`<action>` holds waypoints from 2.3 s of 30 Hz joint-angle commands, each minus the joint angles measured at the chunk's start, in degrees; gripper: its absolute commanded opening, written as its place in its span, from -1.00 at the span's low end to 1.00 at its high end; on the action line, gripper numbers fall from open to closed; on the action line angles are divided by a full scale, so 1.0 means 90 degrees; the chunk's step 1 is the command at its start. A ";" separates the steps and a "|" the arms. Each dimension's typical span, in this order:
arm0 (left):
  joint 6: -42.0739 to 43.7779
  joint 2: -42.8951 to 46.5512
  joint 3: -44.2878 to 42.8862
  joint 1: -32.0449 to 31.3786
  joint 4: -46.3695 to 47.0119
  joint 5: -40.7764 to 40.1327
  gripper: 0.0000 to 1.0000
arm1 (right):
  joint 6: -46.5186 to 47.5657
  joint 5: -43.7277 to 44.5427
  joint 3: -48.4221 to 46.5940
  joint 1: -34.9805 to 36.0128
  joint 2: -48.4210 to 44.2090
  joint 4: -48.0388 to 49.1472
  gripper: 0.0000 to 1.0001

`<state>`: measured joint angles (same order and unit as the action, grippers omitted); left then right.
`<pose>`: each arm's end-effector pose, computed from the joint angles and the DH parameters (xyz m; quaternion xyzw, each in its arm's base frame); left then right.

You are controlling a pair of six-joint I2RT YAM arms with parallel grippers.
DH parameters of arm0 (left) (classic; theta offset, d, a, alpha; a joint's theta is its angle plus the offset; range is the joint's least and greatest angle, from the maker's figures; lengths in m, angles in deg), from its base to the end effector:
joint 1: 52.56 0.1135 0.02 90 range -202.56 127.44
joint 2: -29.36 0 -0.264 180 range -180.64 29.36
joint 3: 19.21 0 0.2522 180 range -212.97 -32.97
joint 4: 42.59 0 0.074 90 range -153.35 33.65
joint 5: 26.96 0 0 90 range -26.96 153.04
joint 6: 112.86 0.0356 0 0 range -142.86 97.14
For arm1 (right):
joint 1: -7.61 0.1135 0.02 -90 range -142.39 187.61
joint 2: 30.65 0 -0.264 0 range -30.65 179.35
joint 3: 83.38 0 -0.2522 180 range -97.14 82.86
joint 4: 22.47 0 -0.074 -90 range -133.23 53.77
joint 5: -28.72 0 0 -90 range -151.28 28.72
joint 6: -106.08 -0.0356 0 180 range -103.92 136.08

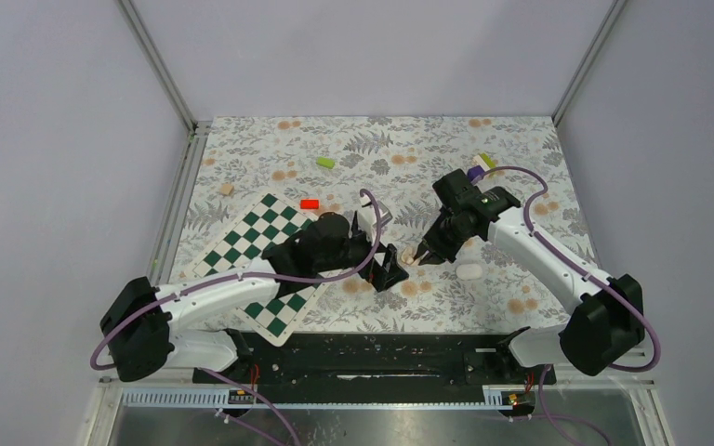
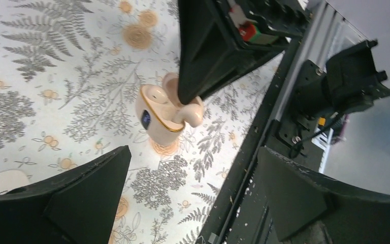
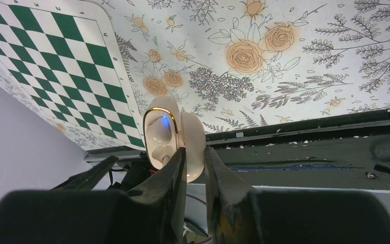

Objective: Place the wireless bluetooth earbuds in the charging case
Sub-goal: Place the charging case with the earbuds at the center of the board.

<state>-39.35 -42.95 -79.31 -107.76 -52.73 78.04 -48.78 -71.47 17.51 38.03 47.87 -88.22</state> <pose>0.1560 -0.2405 0.2705 0.3415 0.7530 -0.4111 0.3839 0.2257 0.1398 0.2759 0.2697 0.9348 0.2167 0.0803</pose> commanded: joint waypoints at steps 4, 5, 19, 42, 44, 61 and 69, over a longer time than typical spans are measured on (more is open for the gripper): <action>0.0060 -0.0142 -0.0230 0.0020 0.0452 -0.0462 0.98 | -0.0176 -0.0061 -0.0020 -0.0029 -0.0229 0.0028 -1.00; 0.0037 -0.0213 -0.0269 0.0019 0.0451 -0.0390 0.98 | -0.0179 -0.0060 -0.0024 -0.0030 -0.0237 0.0033 -1.00; -0.0189 -0.0793 -0.0506 0.0163 0.0794 -0.0187 0.82 | -0.0157 -0.0087 -0.0047 -0.0029 -0.0211 0.0031 -1.00; -0.0211 -0.0863 -0.0390 0.0487 0.0731 0.0080 0.59 | -0.0147 -0.0117 0.0014 -0.0030 -0.0215 0.0071 -1.00; -0.0200 -0.0859 -0.0387 0.0507 0.0710 0.0114 0.56 | -0.0161 -0.0105 0.0024 -0.0025 -0.0223 0.0068 -1.00; -0.0267 -0.0837 -0.0309 0.0622 0.0710 -0.0023 0.54 | -0.0186 -0.0096 0.0043 -0.0028 -0.0269 0.0064 -1.00; -0.0228 -0.0795 -0.0311 0.0656 0.0616 -0.0095 0.54 | -0.0195 -0.0089 0.0034 -0.0030 -0.0274 0.0061 -1.00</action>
<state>-41.56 -51.06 -81.48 -102.63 -48.93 78.20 -49.83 -71.47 17.91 37.98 47.30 -86.91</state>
